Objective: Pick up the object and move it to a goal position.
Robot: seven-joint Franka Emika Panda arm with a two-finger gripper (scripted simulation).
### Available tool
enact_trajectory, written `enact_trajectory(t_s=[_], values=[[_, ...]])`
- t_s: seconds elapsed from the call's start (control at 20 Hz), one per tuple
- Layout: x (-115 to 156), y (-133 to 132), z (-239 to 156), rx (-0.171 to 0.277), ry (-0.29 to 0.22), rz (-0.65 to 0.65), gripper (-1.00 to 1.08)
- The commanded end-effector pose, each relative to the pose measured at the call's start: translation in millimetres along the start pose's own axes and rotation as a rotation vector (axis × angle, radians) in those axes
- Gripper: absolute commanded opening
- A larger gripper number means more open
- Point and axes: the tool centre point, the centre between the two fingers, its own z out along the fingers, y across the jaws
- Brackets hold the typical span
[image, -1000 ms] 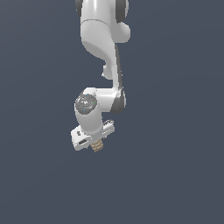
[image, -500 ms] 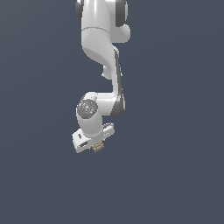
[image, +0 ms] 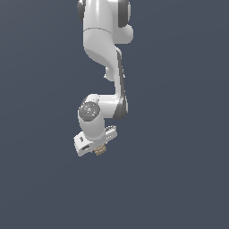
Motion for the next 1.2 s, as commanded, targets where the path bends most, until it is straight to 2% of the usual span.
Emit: enact_trajectory(t_s=[0.0,0.3,0.6,1.15], values=[[0,0,-1,0.0,0.0,0.0,-1.0],[1,-8,-14,0.0,0.0,0.0,-1.0],[2,-27,-45,-0.001,0.0,0.0,-1.0],[8,-88,-150,-0.002,-0.001,-0.001,-1.0]])
